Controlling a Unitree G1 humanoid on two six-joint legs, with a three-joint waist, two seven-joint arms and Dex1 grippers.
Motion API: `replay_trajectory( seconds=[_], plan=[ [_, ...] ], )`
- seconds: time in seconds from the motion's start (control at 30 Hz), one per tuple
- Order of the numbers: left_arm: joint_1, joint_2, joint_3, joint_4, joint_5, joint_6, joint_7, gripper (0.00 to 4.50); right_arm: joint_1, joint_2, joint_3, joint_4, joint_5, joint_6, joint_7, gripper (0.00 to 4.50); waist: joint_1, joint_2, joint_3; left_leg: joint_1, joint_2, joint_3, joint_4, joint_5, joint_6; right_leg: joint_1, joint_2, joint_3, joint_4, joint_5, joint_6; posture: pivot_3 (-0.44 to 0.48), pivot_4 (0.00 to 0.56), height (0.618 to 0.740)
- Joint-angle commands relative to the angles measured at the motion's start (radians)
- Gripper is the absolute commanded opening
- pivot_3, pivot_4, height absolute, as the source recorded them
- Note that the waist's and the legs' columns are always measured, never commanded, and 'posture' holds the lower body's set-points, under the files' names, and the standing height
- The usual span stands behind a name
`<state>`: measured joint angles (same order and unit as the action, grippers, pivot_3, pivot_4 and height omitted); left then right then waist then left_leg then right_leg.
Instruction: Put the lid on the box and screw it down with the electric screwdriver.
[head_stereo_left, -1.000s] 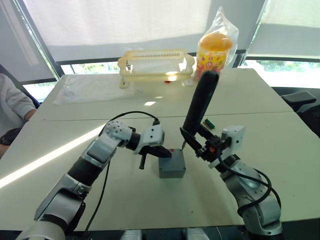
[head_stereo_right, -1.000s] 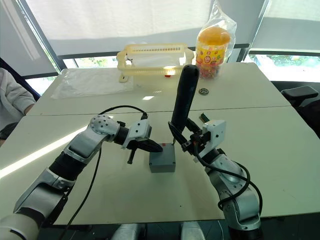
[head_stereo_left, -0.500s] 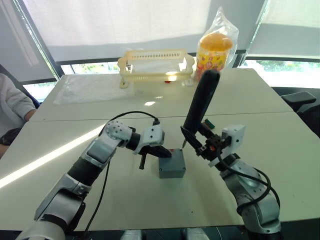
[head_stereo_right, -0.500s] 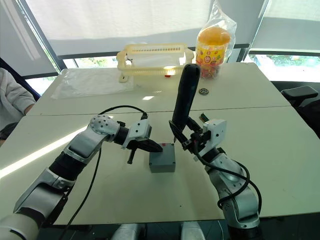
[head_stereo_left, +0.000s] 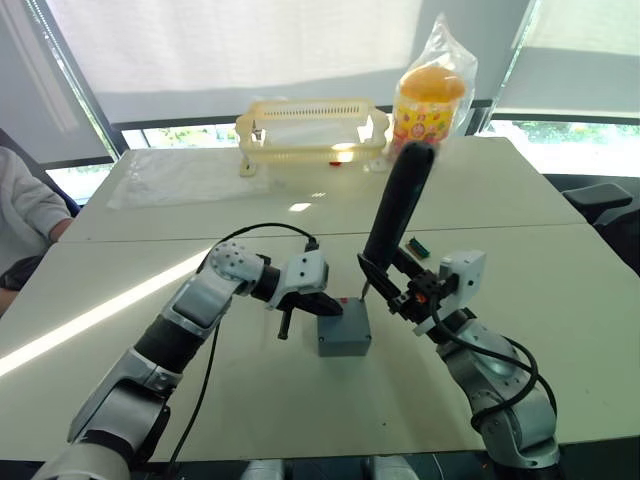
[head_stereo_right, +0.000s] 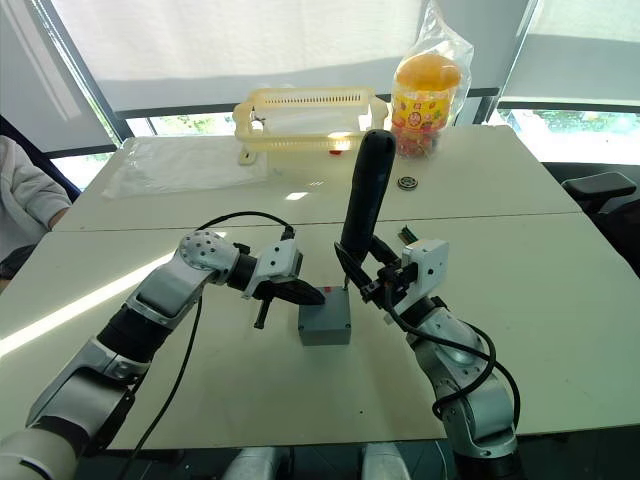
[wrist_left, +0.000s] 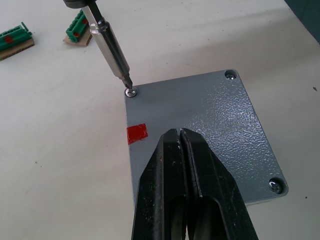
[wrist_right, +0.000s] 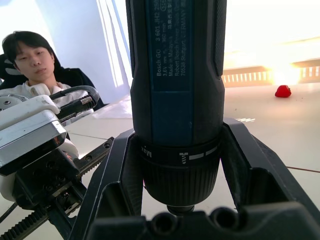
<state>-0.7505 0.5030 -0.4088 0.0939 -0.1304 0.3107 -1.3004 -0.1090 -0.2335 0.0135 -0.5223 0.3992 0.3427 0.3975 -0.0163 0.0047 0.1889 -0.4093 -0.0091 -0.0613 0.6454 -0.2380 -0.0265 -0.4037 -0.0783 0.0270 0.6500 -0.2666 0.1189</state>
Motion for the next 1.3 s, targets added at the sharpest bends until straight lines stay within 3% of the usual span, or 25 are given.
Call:
replay_trajectory(
  seconds=[0.03,1.3],
  plan=[
    [0.021,0.016,-0.029,0.009,0.035,0.01,-0.005,0.0,-0.012,0.005,-0.001,-0.063,0.016,-0.032,0.003,1.76,0.0,0.0,0.0,0.0,0.0,0.0,0.0,0.0,0.0,0.0,0.0,0.0,0.0,0.0,0.0,0.0,0.15,0.74],
    [0.013,0.012,-0.029,0.025,0.039,0.008,-0.001,0.0,0.007,-0.027,0.016,-0.011,-0.043,-0.069,0.028,1.76,0.0,-0.001,-0.001,0.0,0.0,0.0,0.0,0.0,0.0,0.0,0.0,0.0,0.0,0.0,0.0,0.0,0.15,0.74]
  ],
)
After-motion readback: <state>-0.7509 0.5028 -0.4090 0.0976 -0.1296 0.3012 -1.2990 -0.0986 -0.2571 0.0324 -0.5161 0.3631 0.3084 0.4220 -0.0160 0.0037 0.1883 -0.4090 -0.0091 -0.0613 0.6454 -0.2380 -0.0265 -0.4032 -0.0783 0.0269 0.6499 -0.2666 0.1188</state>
